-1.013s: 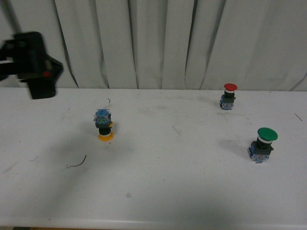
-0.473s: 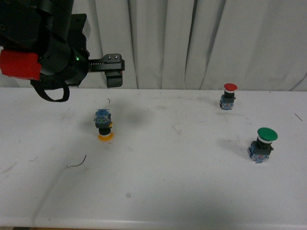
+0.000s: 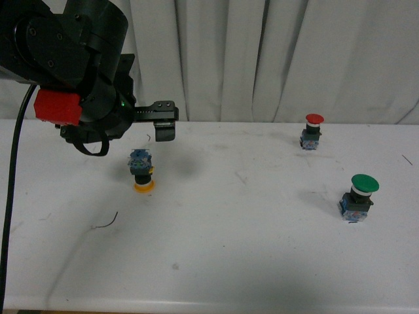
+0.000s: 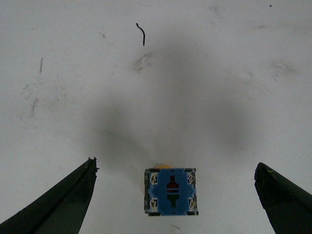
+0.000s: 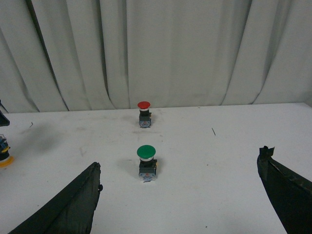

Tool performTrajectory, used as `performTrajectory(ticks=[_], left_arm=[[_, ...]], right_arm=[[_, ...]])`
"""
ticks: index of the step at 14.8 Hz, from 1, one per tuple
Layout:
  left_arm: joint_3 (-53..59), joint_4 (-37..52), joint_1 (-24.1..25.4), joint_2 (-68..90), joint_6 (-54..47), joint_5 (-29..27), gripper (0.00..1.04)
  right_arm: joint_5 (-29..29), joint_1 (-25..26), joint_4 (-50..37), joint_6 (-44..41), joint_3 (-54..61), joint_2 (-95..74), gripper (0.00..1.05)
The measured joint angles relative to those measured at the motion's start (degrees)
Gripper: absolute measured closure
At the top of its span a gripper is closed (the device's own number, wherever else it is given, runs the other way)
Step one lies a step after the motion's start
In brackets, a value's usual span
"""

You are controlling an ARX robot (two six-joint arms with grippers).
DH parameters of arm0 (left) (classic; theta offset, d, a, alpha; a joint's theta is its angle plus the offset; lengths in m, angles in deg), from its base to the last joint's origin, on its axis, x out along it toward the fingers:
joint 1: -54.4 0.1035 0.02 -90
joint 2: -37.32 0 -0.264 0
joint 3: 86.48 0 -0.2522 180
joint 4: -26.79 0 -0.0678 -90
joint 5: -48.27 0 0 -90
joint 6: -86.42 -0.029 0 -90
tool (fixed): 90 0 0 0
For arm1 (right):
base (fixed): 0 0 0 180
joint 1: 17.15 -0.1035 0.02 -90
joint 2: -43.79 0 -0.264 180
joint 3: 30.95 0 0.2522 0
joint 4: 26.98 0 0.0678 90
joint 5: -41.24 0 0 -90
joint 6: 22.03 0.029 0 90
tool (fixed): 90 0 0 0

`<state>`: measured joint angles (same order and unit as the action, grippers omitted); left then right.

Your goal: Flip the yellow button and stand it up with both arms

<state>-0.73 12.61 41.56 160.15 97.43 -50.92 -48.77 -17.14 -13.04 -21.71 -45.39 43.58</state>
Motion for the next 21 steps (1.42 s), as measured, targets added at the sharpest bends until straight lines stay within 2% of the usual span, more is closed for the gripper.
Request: performTrajectory(ticks=[4,17,21], left_arm=[[0.2,1.9,0.8,1.5,0.0,2.3,0.07],[1.7,2.0,0.8,4.0,-3.9,1.1,0.07],[1.6,1.5,0.4,4.3,-3.5,1.4,0.5]], right_arm=[[0.0,0.0,0.0,0.0,0.0,0.0,0.06],[0.0,0.0,0.0,0.0,0.0,0.0,0.06],[0.0,0.0,0.0,0.0,0.0,0.0,0.06]])
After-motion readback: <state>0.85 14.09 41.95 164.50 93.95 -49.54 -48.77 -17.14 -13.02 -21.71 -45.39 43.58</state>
